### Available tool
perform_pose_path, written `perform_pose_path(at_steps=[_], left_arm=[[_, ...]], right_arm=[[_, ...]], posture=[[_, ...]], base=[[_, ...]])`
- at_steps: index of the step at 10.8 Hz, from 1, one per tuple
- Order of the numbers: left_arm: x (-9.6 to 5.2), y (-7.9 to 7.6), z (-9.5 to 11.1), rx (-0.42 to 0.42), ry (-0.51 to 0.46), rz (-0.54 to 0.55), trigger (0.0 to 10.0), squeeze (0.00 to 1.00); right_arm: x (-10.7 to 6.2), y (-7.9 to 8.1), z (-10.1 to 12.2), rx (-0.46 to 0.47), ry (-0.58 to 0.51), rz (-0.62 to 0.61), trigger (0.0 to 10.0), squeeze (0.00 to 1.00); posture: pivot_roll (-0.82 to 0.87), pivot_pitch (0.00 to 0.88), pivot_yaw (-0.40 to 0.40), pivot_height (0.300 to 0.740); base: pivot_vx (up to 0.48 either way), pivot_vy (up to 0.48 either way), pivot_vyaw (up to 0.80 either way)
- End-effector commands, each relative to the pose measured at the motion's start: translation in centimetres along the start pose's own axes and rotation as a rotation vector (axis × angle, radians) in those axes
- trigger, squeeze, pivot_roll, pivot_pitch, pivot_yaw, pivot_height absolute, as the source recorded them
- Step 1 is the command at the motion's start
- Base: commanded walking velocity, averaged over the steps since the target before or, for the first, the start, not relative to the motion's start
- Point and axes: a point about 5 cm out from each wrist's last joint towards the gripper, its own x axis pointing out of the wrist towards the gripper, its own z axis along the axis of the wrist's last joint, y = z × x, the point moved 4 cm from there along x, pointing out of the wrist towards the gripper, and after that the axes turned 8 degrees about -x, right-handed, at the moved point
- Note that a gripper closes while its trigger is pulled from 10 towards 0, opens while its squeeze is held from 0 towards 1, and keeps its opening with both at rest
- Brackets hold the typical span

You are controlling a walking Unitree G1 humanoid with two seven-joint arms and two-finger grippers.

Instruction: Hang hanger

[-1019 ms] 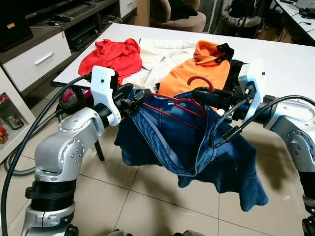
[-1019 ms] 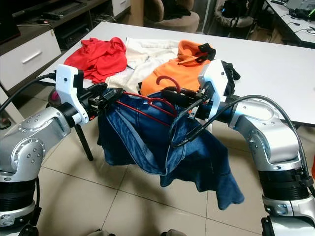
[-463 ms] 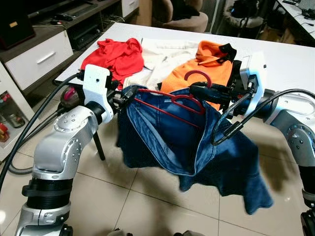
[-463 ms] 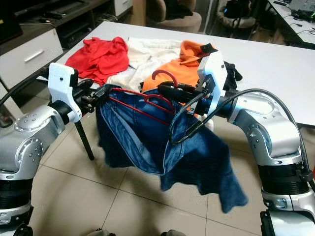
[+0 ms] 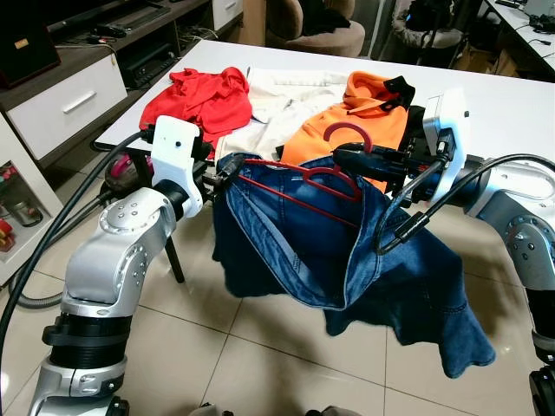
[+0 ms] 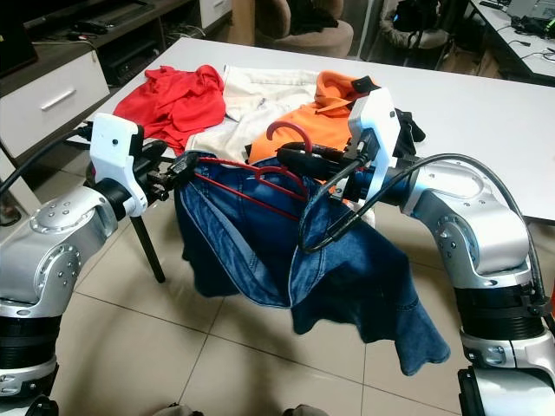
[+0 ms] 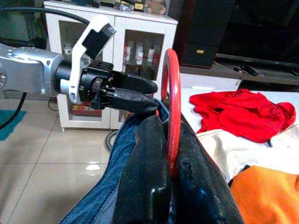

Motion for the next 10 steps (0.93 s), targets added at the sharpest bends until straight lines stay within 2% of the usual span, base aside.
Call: perform_pose_path(at_steps=[1, 2, 3, 5, 8, 10], left_arm=[[0.1, -0.1, -0.6, -0.017, 0.026, -0.004, 10.0, 0.00], [0.1, -0.1, -0.2, -0.069, 0.007, -0.015, 4.0, 0.00], [0.0, -0.3, 0.1, -0.093, -0.008, -0.030, 0.0, 0.00], [-0.1, -0.7, 0.4, -0.153, -0.024, -0.063, 0.0, 0.00], [-0.3, -0.4, 0.7, -0.199, -0.032, -0.065, 0.0, 0.00], [-0.4, -0.2, 0.9, -0.194, -0.036, -0.063, 0.0, 0.00]], right_arm=[[-0.2, -0.6, 1.7, -0.033, -0.047, -0.003, 0.0, 0.00], [-0.2, -0.6, 1.8, -0.033, -0.050, -0.004, 0.0, 0.00], [-0.2, -0.7, 1.8, -0.034, -0.051, -0.005, 0.0, 0.00], [-0.3, -0.8, 2.0, -0.038, -0.058, -0.009, 0.0, 0.00], [-0.4, -1.0, 2.3, -0.041, -0.069, -0.008, 0.0, 0.00], [-0.4, -1.0, 2.5, -0.042, -0.075, -0.007, 0.0, 0.00]], posture=[[-0.16, 0.000, -0.020, 0.740], [-0.16, 0.000, -0.020, 0.740], [-0.16, 0.000, -0.021, 0.740], [-0.16, 0.000, -0.022, 0.740], [-0.16, 0.000, -0.023, 0.740], [-0.16, 0.000, -0.023, 0.740]], base=[[0.000, 0.000, 0.00], [0.000, 0.000, 0.00], [0.000, 0.000, 0.00], [0.000, 0.000, 0.00], [0.000, 0.000, 0.00], [0.000, 0.000, 0.00]])
